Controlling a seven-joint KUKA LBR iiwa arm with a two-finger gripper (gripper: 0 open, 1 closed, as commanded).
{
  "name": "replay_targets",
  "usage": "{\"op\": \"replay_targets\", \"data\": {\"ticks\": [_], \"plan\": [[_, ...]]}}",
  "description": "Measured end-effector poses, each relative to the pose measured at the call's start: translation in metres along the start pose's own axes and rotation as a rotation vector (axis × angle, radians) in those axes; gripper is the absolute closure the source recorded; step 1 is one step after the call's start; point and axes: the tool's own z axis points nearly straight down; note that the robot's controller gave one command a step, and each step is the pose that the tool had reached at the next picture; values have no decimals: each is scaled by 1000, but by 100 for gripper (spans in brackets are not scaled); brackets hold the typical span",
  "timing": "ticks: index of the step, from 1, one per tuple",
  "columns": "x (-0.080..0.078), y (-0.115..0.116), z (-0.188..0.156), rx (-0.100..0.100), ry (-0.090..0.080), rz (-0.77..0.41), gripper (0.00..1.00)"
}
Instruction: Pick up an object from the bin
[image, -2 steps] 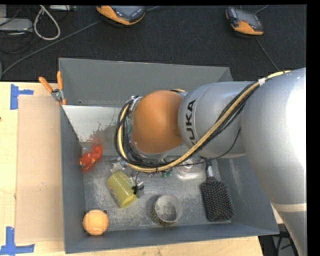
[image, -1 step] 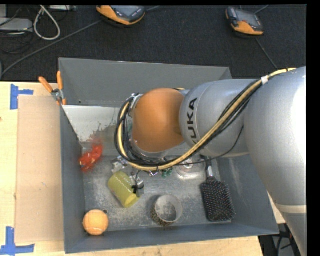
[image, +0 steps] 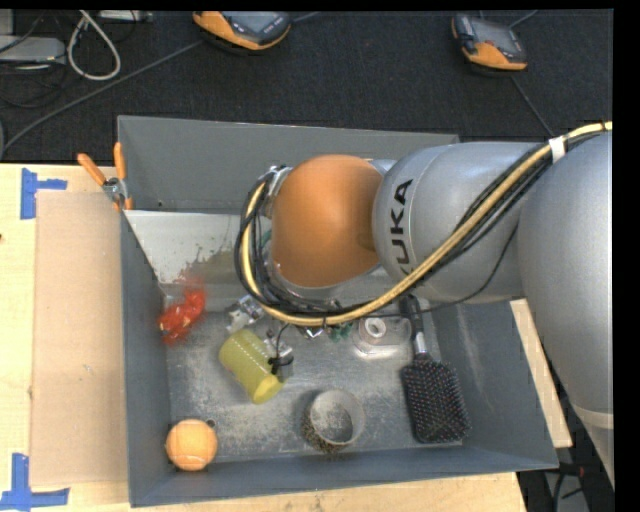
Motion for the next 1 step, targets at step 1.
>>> {"op": "replay_targets", "data": {"ticks": [1], "plan": [[-5,-4,57,0,5,12,100]]}}
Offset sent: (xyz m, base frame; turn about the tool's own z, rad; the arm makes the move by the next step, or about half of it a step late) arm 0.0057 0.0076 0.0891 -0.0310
